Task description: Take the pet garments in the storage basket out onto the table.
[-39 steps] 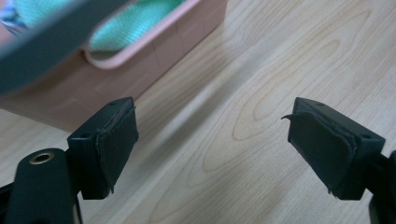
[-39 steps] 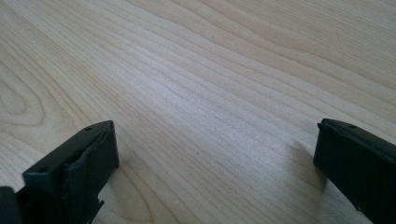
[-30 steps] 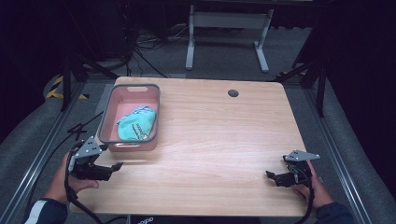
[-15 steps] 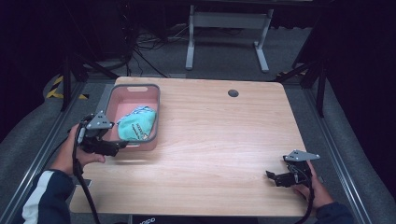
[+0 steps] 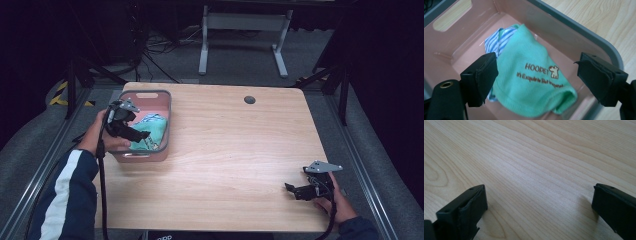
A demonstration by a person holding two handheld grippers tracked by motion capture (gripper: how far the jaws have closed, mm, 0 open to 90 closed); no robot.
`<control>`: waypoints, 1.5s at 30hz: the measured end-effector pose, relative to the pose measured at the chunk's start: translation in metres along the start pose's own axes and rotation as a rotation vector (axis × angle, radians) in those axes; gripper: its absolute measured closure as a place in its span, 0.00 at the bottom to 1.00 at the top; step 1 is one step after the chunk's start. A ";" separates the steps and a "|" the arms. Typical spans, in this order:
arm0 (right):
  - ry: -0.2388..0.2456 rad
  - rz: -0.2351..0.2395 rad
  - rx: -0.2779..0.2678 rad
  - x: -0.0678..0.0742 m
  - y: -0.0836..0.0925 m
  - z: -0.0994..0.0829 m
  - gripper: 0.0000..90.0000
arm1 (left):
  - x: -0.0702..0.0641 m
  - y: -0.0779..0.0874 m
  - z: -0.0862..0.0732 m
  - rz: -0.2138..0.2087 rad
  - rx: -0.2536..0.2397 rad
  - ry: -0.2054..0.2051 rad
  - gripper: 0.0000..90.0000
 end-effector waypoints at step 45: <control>0.003 0.001 -0.001 0.000 0.000 0.000 0.01 | 0.026 -0.089 -0.026 0.007 0.406 0.160 0.67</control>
Point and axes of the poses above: each handheld gripper's, and its own axes: y roughly backward along the jaws, z roughly out of its top, x roughly to its left, the point moved 9 cm from there along -y, roughly forward along the jaws, and after that the axes turned 9 degrees about y, right-handed, at the moved point
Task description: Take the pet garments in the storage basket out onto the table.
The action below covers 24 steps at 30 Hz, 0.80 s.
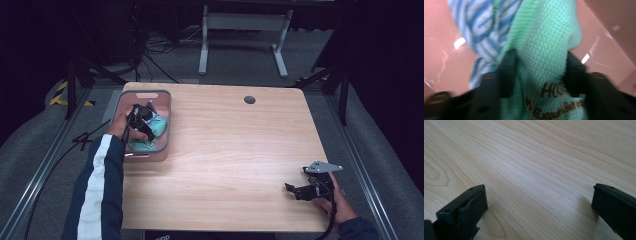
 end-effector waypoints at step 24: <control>-0.008 -0.008 0.003 0.001 0.000 0.000 0.01 | -0.006 0.057 0.003 0.032 -0.274 -0.001 0.86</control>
Point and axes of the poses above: each handheld gripper's, and its own axes: y roughly backward along the jaws, z roughly out of its top, x roughly to its left, the point moved 9 cm from there along -y, roughly forward along the jaws, and after that the axes turned 9 degrees about y, right-handed, at the moved point
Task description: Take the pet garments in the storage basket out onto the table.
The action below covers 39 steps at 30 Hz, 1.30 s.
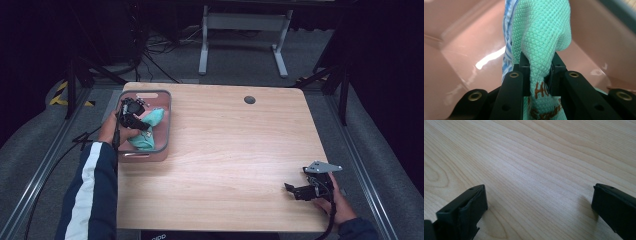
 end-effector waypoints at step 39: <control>0.000 0.000 -0.001 0.000 0.000 0.000 0.01 | -0.096 0.099 0.042 -0.072 -0.292 -0.236 0.87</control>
Point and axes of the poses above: each handheld gripper's, and its own axes: y roughly backward along the jaws, z roughly out of its top, x roughly to its left, the point moved 9 cm from there along -y, roughly forward along the jaws, and after that the axes turned 9 degrees about y, right-handed, at the moved point
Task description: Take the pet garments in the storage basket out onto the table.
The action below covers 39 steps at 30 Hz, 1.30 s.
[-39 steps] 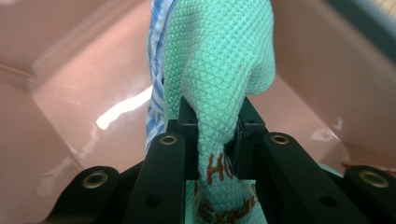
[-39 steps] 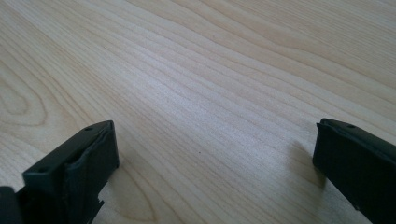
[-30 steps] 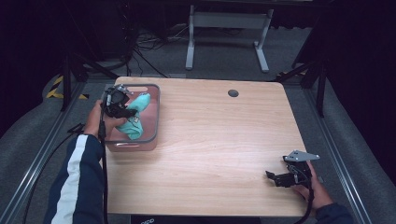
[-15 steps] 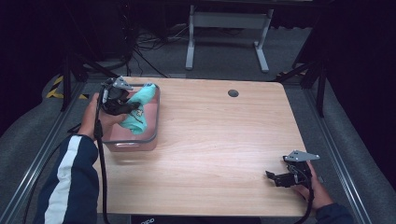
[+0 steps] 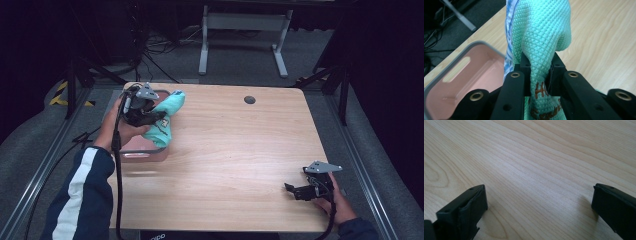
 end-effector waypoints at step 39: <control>0.002 -0.002 -0.001 0.000 0.000 0.000 0.01 | -0.124 -0.117 0.001 -0.252 0.136 -0.154 0.87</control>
Point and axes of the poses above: each handheld gripper's, and its own axes: y roughly backward along the jaws, z roughly out of its top, x roughly to its left, the point moved 9 cm from there along -y, roughly forward along the jaws, and after that the axes turned 9 degrees about y, right-handed, at the moved point
